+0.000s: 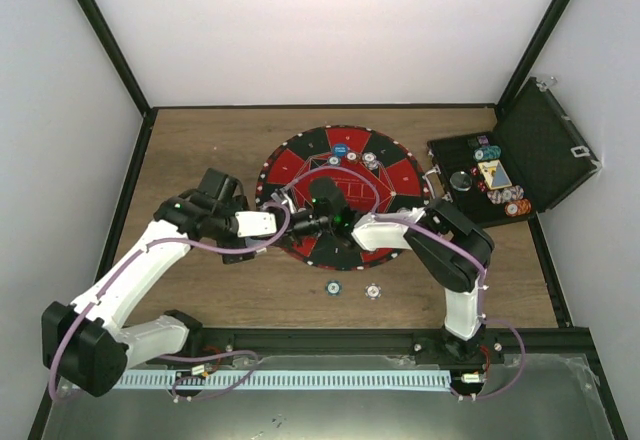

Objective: Distribute texas hold em gaming equipment

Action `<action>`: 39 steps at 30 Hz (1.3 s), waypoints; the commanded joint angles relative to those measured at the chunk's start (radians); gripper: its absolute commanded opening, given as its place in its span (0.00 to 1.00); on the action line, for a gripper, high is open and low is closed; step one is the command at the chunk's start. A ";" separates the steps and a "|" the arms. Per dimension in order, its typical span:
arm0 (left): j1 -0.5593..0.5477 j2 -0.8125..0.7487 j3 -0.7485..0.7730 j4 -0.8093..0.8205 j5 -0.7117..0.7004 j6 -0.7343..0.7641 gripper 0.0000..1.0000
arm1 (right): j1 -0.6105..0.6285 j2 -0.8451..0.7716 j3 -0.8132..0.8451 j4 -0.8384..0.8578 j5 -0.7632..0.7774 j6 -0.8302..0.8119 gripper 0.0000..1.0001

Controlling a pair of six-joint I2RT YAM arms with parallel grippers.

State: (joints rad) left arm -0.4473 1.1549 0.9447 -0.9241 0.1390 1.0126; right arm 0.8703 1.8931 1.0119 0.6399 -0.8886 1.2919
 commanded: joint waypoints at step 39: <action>0.024 -0.157 -0.052 0.040 0.445 -0.058 0.85 | -0.011 -0.117 -0.170 0.420 -0.090 0.173 0.07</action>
State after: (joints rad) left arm -0.4313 1.0084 0.9058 -0.9001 0.5404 0.9497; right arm 0.8654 1.8126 0.8032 1.0256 -0.9661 1.4601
